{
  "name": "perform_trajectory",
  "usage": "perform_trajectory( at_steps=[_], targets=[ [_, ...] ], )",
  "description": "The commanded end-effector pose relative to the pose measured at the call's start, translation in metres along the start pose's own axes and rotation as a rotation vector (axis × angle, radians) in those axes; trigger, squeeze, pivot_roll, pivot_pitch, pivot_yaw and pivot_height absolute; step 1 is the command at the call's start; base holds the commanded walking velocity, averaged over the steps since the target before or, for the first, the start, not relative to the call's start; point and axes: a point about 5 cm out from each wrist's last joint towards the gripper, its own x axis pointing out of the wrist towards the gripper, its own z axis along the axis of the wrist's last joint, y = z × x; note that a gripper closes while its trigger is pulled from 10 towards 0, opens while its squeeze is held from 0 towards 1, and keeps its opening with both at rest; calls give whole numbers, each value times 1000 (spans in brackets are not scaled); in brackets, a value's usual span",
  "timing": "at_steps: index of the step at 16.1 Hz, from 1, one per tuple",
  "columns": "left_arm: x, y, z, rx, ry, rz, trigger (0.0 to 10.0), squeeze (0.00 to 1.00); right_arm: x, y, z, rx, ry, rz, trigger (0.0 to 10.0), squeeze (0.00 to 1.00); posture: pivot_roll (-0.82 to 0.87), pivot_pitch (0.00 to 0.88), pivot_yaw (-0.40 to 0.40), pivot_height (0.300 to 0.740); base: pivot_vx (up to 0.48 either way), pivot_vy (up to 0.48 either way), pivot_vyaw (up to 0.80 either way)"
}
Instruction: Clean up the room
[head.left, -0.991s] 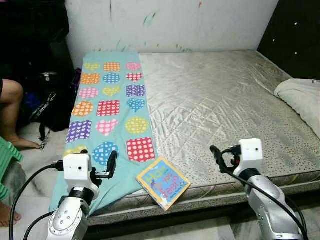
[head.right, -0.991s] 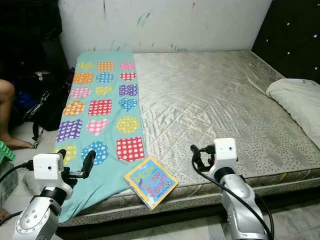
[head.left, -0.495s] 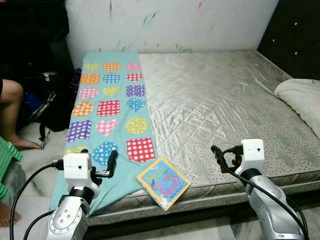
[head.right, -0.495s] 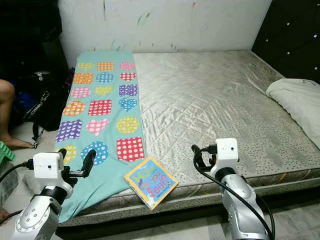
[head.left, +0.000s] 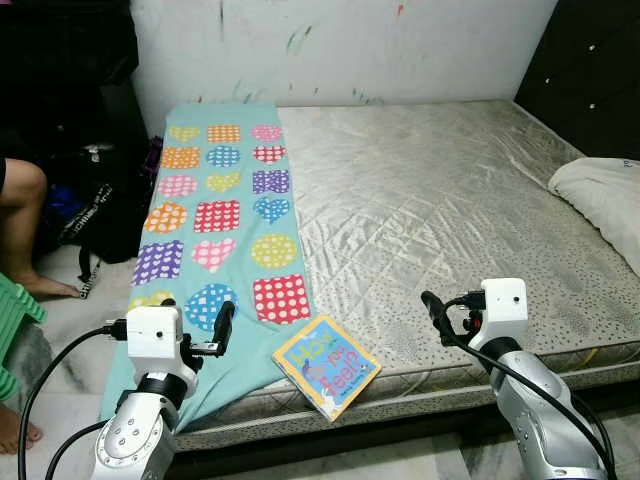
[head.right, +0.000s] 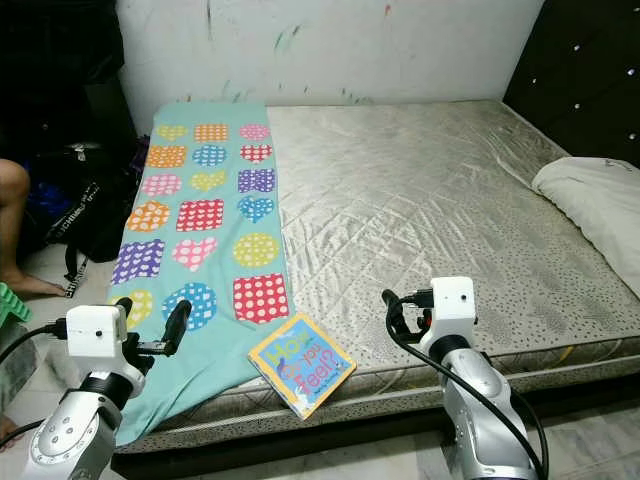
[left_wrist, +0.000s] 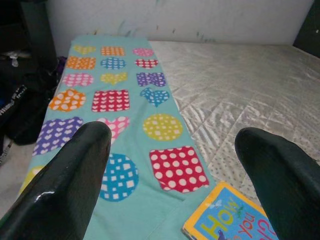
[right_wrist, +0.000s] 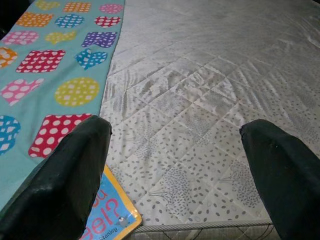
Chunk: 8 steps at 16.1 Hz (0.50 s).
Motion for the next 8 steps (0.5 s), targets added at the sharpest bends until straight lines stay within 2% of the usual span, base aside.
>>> perform_trajectory(
  at_steps=[1, 8],
  targets=[
    [1, 1, -1, 4, 11, -3, 10000, 0, 1, -2, 3, 9, -1, -6, 10000, 0, -83, 0, -42, 740, 0, 0, 0],
    [3, 0, -1, 4, 11, -6, 10000, 0, 1, -3, 1, 8, 9, -5, 10000, 0, -86, 0, -43, 740, 0, 0, 0]
  ],
)
